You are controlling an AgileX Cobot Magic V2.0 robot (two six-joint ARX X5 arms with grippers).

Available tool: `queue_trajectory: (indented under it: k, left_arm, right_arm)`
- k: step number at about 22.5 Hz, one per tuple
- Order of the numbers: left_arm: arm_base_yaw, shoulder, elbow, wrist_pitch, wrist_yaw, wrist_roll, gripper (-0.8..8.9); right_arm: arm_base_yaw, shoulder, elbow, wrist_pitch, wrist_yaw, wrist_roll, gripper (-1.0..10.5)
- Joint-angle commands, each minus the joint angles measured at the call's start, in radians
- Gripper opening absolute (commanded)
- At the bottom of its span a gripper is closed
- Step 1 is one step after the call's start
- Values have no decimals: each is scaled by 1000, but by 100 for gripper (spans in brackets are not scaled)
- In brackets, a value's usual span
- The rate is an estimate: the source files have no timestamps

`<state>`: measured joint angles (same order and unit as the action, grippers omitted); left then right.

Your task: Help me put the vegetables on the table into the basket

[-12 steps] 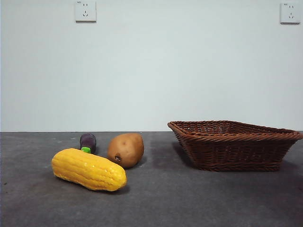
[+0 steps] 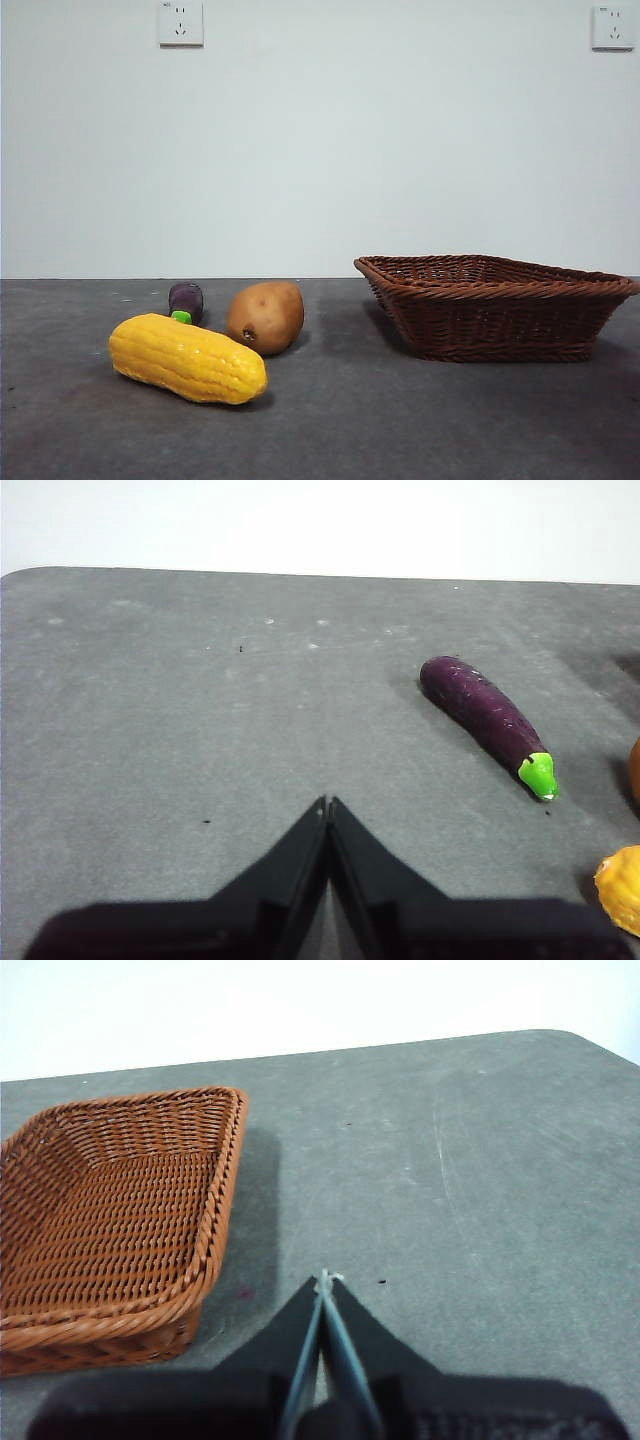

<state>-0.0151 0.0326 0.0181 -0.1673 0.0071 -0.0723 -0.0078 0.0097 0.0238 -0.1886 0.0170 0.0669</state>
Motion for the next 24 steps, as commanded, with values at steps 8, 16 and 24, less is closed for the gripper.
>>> queue_trajectory:
  k: [8, 16, 24]
  left_arm:
    - [3, 0, -10, 3, -1, -6, -3]
    - [3, 0, -5, 3, 1, -58, -5]
    - [3, 3, 60, 6, 0, -103, -6]
  right_arm:
    - [1, -1, -9, 3, -2, 188, 1]
    - [1, -1, 0, 5, -94, 282, -2]
    - [1, 0, 45, 6, -134, 281, -3]
